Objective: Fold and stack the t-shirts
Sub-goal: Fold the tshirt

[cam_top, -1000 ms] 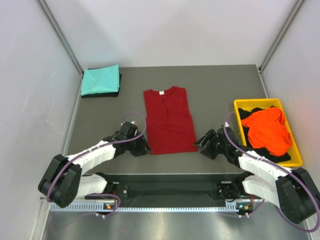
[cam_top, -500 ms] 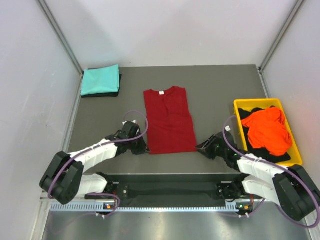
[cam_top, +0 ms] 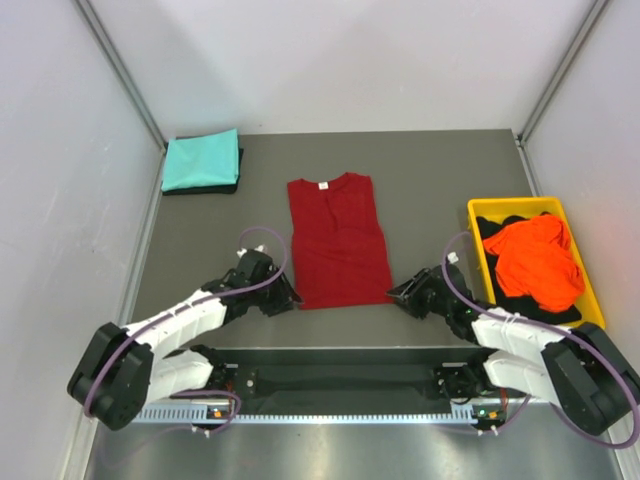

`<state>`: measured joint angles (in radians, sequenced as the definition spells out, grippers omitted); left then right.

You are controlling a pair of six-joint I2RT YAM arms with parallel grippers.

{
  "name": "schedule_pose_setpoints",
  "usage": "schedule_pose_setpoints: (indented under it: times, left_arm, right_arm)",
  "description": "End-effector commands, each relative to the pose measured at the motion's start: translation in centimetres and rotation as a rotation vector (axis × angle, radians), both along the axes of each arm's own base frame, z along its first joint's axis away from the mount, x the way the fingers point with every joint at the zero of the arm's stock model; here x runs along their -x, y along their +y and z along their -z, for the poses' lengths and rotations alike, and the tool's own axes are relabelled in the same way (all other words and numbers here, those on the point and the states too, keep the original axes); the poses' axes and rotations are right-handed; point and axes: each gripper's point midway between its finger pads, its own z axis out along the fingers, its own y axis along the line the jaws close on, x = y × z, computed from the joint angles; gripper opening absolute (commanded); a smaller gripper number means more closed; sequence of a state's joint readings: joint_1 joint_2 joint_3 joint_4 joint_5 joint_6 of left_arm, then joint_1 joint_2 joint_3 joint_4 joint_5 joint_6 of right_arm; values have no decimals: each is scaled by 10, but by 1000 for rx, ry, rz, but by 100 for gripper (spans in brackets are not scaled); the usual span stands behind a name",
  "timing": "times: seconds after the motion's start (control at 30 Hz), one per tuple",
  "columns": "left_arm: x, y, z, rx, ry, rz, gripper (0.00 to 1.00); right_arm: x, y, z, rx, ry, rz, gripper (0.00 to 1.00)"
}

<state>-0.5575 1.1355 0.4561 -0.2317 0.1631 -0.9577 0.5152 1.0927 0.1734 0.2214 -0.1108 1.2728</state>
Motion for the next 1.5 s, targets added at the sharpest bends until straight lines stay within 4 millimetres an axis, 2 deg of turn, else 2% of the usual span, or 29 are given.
schedule_pose_setpoints:
  times: [0.0, 0.07, 0.17, 0.2, 0.23, 0.27, 0.4, 0.57, 0.83, 1.07, 1.33, 1.4, 1.47]
  left_arm:
    - [2, -4, 3, 62, 15, -58, 43]
    - [5, -3, 7, 60, 29, -59, 43]
    - [8, -4, 10, 67, 46, -63, 43]
    - [9, -6, 8, 73, 49, -65, 43]
    - [9, -7, 8, 75, 47, -64, 43]
    - [8, -7, 7, 73, 42, -67, 44]
    - [11, -10, 8, 80, 57, -90, 52]
    - [10, -10, 12, 103, 74, -143, 52]
    - [13, -10, 23, 60, 108, -156, 50]
    - [13, -3, 26, 8, 87, -172, 46]
    - [21, -8, 33, -10, 76, -154, 44]
    - [24, -9, 33, -19, 82, -143, 43]
    - [25, -6, 34, -53, 72, -139, 35]
  right_arm:
    - [13, -12, 20, 59, 43, 28, 34]
    - [12, -13, 19, 61, 33, 32, 31]
    - [10, -13, 19, 72, 14, 22, 18]
    - [9, -13, 19, 73, 12, 23, 13]
    - [10, -12, 18, 69, 8, 19, 3]
    - [11, -12, 19, 66, 7, 18, 0]
    - [11, -10, 14, 45, -20, 15, 0]
    - [11, -7, 8, 26, -48, 7, 0]
    - [24, -10, 9, 14, -47, 25, 0]
    - [23, -20, 10, 60, -85, 51, 0]
    - [30, -16, 15, 66, -78, 33, 0]
    - [33, -15, 16, 64, -73, 30, 0]
    - [35, -11, 15, 59, -75, 25, 0]
